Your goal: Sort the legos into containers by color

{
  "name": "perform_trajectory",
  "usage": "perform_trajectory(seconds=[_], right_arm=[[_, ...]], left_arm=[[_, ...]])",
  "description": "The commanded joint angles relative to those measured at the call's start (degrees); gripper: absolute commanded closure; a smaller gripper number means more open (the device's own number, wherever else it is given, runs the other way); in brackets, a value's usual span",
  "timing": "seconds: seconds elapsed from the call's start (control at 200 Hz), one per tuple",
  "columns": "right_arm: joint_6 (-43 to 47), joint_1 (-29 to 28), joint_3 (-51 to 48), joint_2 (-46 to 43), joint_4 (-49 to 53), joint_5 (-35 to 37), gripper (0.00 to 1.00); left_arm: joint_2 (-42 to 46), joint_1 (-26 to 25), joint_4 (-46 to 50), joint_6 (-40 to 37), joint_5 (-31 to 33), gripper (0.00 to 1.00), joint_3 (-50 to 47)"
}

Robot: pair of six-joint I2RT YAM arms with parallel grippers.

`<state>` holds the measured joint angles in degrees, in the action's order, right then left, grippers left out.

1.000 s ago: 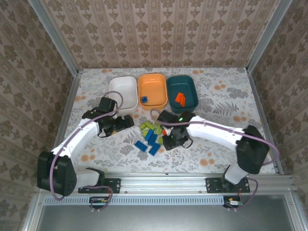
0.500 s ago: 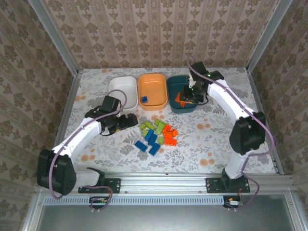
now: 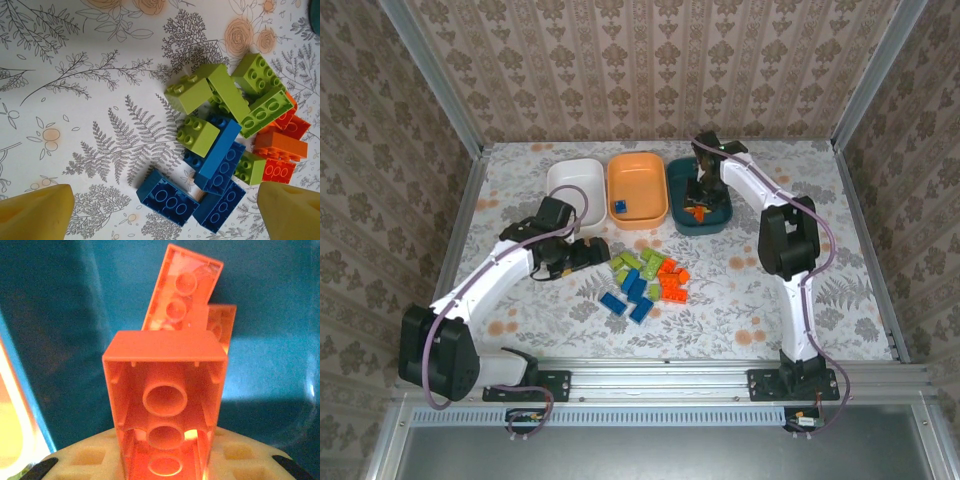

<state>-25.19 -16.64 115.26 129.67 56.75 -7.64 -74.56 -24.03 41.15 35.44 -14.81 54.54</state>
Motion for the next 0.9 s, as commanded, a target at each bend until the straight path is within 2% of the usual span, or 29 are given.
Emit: perform_trajectory(seconds=[0.0,0.13,0.25,0.48,0.565,0.705,0.81,0.895], right_arm=[[1.17,-0.14,3.16,2.28,4.24,2.56,0.63],[1.44,-0.17,4.46,2.31,5.65,3.42,0.52],[2.25,-0.30,4.20,-1.44,6.46,4.61,0.42],[4.03,-1.83,-2.21,-14.86,8.85,5.20,0.39],[4.80,-2.96,-7.37,-19.92,9.07,1.98,0.39],[12.81,-7.43,-16.77,-26.62,10.18,-5.93,0.36],[20.40,-12.74,-23.54,-29.62,11.05,-4.06,0.34],[22.95,-16.30,-28.76,-30.77,9.24,-2.36,0.33]], left_arm=[[-0.47,-0.14,3.52,-2.89,-0.05,0.04,2.19],[-1.01,-0.05,3.70,-3.35,-0.13,0.04,2.39],[-1.32,-0.05,2.71,-3.21,-0.53,0.04,2.21],[-2.48,0.48,-2.70,0.04,-2.59,0.04,0.59],[-2.99,0.48,-4.82,1.47,-3.20,0.04,0.22],[-3.30,0.48,-6.30,2.52,-3.32,0.04,0.29],[-3.27,0.61,-6.45,1.88,-3.04,0.04,0.23],[-3.25,0.99,-5.93,1.40,-2.95,0.04,0.25]])
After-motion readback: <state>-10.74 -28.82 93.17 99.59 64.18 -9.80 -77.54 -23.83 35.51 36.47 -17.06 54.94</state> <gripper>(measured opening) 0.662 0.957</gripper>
